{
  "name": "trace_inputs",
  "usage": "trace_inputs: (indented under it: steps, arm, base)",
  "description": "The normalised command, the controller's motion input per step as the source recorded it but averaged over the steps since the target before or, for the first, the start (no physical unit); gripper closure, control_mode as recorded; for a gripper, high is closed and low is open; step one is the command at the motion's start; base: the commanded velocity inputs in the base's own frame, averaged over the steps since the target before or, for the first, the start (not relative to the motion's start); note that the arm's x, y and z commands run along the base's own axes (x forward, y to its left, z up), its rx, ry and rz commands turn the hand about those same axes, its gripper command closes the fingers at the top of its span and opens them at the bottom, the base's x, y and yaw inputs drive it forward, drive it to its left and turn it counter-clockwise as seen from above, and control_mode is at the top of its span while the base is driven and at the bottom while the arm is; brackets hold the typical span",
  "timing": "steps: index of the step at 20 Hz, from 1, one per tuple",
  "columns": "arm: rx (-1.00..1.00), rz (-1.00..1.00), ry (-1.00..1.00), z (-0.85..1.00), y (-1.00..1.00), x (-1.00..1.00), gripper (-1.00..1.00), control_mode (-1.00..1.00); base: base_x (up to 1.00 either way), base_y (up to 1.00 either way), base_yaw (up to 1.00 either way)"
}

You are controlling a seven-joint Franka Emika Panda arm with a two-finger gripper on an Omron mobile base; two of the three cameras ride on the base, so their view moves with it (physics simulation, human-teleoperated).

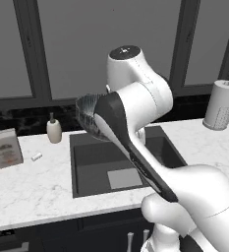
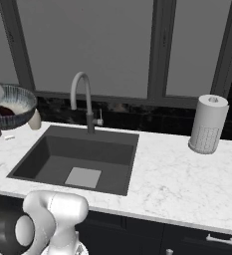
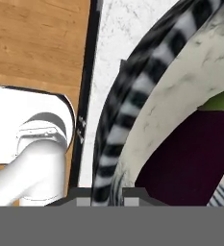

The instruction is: Pick the eggplant from the sink and place it in the bowl. Then pick the bowl and place it in the microwave. Then close the microwave door and press the start button.

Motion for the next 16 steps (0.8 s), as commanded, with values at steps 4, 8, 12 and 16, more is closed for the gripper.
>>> trace_inputs:
  steps: [4,8,12,16]
  arm:
    - [-0.08,0.18,0.00,0.13,-0.84,0.00,1.00,-1.00]
    - [-0.22,0.28,-0.02,0.26,-0.69,-0.07,1.00,-1.00]
    - [-0.25,0.28,0.00,0.33,-0.60,-0.11,1.00,-1.00]
    - [-0.03,0.02,0.00,0.33,-0.48,-0.03,1.00,-1.00]
  base:
    - [0.00,0.00,0.00]
    - [0.00,0.00,0.00]
    - [0.00,0.00,0.00]
    - [0.00,0.00,0.00]
